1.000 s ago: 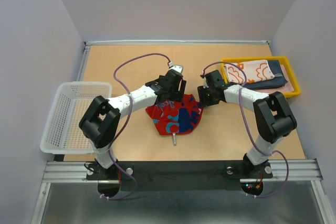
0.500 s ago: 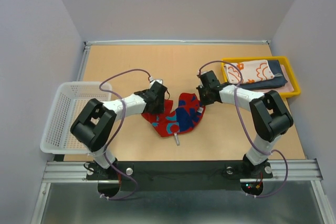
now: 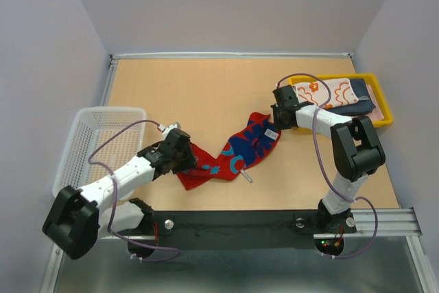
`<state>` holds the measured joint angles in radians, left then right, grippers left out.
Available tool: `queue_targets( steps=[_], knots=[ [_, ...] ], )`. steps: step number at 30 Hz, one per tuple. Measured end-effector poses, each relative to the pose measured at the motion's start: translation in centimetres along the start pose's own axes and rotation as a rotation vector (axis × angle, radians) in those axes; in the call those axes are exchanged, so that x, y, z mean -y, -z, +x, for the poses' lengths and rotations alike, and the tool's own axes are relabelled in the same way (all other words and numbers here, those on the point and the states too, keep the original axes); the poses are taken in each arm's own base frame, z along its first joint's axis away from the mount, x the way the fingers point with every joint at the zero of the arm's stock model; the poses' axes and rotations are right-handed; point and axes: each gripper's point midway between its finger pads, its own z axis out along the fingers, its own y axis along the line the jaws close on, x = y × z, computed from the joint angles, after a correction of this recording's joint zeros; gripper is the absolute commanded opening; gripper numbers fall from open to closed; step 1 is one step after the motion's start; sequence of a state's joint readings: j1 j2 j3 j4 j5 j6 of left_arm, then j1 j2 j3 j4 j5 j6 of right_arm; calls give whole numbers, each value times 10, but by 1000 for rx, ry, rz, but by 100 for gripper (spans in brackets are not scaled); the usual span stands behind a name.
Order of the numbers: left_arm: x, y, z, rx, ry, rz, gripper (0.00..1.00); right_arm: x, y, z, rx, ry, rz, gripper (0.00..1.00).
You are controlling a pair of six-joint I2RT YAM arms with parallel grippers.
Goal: Fold and stack the towels
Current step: Flatten out the crumpled towel
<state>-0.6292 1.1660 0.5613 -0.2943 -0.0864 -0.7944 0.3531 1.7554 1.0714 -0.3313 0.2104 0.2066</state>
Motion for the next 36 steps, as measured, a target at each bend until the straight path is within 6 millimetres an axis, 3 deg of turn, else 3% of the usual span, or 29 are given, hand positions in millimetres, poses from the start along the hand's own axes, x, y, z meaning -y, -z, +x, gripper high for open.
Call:
queue_targets(
  steps=[3,5,7,9,13,17,22,26,29,32,36],
  knots=[
    [4,21,-3,34,65,46,61,0,-5,5,-17,4,4,1],
    [7,29,-7,48,82,63,74,1,-6,4,-16,4,7,0],
    [10,32,-8,42,65,53,82,1,-6,4,-16,8,7,1],
    [26,35,-16,35,10,50,86,1,-6,3,-16,14,7,0],
    [78,30,-36,50,-164,90,87,0,-6,3,-15,30,3,0],
    [156,12,-56,86,-362,184,87,0,-6,3,-17,38,-4,0],
    [205,-30,-54,65,-509,244,86,-2,-6,4,-19,39,-13,1],
    [211,-64,-48,25,-560,214,79,-2,-6,4,-20,39,-18,0],
    [199,-85,-37,-15,-581,165,76,-2,-6,3,-20,37,-20,1],
    [188,-91,-35,-26,-589,118,73,-3,-6,4,-21,36,-24,0],
    [181,-94,-40,-3,-583,75,58,-3,-6,4,-21,37,-27,1]
  ],
)
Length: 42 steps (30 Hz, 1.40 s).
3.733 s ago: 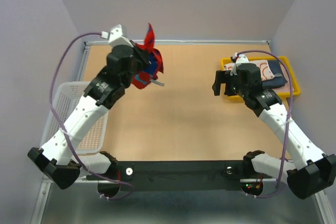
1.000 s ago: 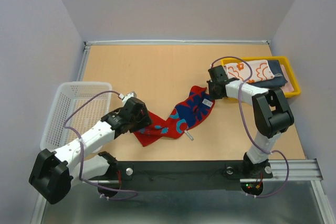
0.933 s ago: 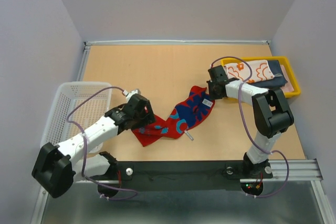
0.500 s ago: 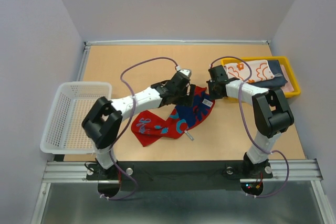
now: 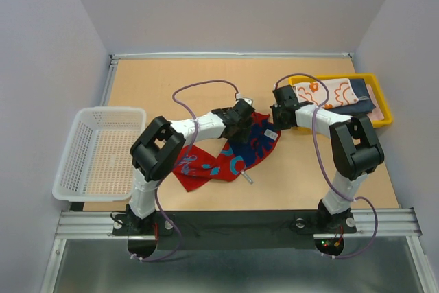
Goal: Fold and stack the towels
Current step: Flatten out the crumpled towel
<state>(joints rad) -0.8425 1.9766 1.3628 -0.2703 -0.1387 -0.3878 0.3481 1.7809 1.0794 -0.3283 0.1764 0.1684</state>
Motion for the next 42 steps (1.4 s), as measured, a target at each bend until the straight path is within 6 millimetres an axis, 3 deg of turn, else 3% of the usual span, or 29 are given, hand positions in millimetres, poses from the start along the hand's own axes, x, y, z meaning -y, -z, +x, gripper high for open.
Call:
queue_targets(
  steps=[5,8,15,17,21,24,26,29,33,36,39,42],
  knots=[
    [-17,-3,9,1,23,-84,34,0,0,0,0,0,1,1],
    [-29,3,18,11,53,-125,30,0,0,0,0,0,1,1],
    [-64,37,70,-27,160,-193,30,-3,0,0,-3,-1,-16,0],
    [-68,46,83,-38,200,-184,35,-5,1,1,-6,0,-30,0],
    [-67,63,106,-70,264,-130,68,-11,1,2,-12,16,-68,0],
    [-64,72,109,-88,284,-108,73,-13,2,2,-14,40,-85,0],
    [-64,75,101,-87,291,-101,73,-13,2,3,-14,57,-89,0],
    [-71,78,67,-36,324,-94,72,-13,2,3,-13,71,-90,0],
    [-88,72,-13,92,316,-105,72,-13,2,3,-13,85,-94,0],
    [-84,56,-58,150,239,-107,66,-13,2,3,-13,90,-97,0],
    [-78,34,-76,149,172,-109,63,-13,2,2,-12,92,-99,0],
    [-79,8,-73,99,107,-128,62,-14,4,2,-11,92,-105,0]
  ],
)
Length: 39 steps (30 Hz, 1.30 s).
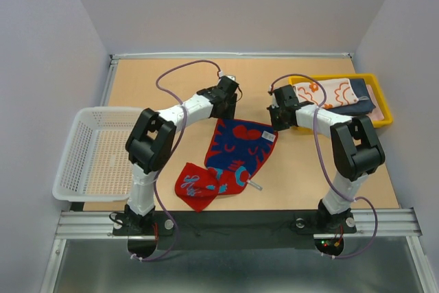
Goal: Fold and stack the towels
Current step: Flatten out the crumpled towel
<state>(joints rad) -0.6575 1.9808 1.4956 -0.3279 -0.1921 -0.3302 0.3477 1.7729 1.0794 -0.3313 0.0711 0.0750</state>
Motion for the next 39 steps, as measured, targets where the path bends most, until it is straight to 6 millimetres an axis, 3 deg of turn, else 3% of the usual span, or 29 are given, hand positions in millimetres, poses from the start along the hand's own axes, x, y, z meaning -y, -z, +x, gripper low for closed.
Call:
queue_targets(
  steps=[3,7,14,23,27,32,33,35,39],
  knots=[
    [-3,-21,10,-49,-48,-26,59,-1,2,-2,7,-1,-3,0],
    [-11,-34,18,-86,-79,-50,56,-2,4,-4,14,-1,-11,1],
    [-13,-41,5,-73,-90,-58,55,-4,5,-4,14,-1,-20,1],
    [-10,-47,9,-84,-93,-51,54,-4,6,-5,19,-1,-21,0],
    [-8,-48,10,-92,-74,-37,35,-4,8,-6,24,-1,-22,0],
    [-2,-49,15,-100,-42,-12,21,-4,9,-8,28,-2,-22,1],
    [-2,-50,14,-100,-36,-5,10,-4,10,-9,32,-2,-23,0],
    [-2,-50,14,-99,-27,1,0,-4,12,-11,39,-2,-23,0],
    [-6,-49,13,-98,-7,12,0,-4,18,-16,60,-4,-25,1]
  ],
)
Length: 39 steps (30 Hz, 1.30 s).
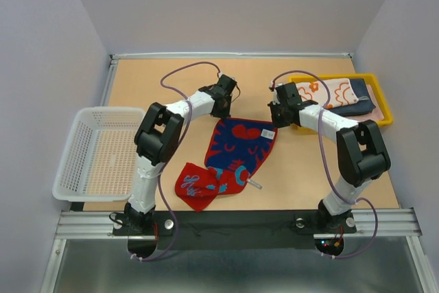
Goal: Fold and stack the towels
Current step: Flatten out the crumpled towel
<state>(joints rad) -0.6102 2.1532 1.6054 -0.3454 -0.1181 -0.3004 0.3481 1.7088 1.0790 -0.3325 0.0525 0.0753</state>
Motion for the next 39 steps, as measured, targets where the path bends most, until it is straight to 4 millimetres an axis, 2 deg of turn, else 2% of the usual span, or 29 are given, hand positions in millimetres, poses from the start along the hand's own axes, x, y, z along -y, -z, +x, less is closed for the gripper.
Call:
queue_targets(
  steps=[3,5,7,8,9,10,11,13,14,16,17,18,19,22,23,25,27,30,34,36,39],
  knots=[
    [-9,3,-1,-6,6,-14,0,0,5,-5,14,-1,-2,0],
    [-17,8,-1,-14,3,-39,0,-2,9,-18,41,0,-5,0],
    [-22,15,-6,-11,-5,-56,0,-6,19,-46,96,11,-5,1],
    [-24,23,-16,11,-15,-71,0,-6,25,-60,127,16,1,1],
    [-24,31,-26,39,-17,-76,0,-5,36,-86,183,22,13,1],
    [-26,46,-44,82,-21,-85,0,-4,42,-99,214,24,22,0],
    [-26,62,-63,138,-20,-92,0,-1,53,-120,266,30,39,0],
    [-28,107,-109,280,-10,-95,0,5,85,-164,381,41,80,0],
    [-30,144,-139,386,2,-88,0,7,100,-182,434,40,90,0],
    [-31,207,-177,554,23,-60,0,10,134,-214,535,41,108,0],
    [-31,231,-189,617,29,-43,0,10,146,-224,568,43,109,0],
    [-31,273,-203,712,40,-9,0,8,170,-241,631,43,103,0],
    [-29,305,-211,785,46,23,0,6,184,-250,671,46,94,0],
    [-22,397,-220,976,39,124,0,-8,247,-275,822,71,32,1],
    [-20,420,-218,1026,31,148,0,-12,267,-278,865,84,12,0],
    [-17,449,-209,1083,0,182,0,-16,299,-279,929,104,-19,0],
    [-13,465,-197,1114,-28,205,0,-18,343,-274,1006,129,-49,1],
    [-3,481,-174,1137,-79,247,0,-21,388,-257,1084,172,-85,1],
    [11,510,-143,1170,-126,335,0,-26,428,-224,1144,231,-142,0],
    [13,533,-130,1206,-134,395,0,-33,451,-208,1182,265,-190,0],
    [11,560,-119,1252,-138,460,0,-45,473,-193,1221,317,-266,1]
  ],
)
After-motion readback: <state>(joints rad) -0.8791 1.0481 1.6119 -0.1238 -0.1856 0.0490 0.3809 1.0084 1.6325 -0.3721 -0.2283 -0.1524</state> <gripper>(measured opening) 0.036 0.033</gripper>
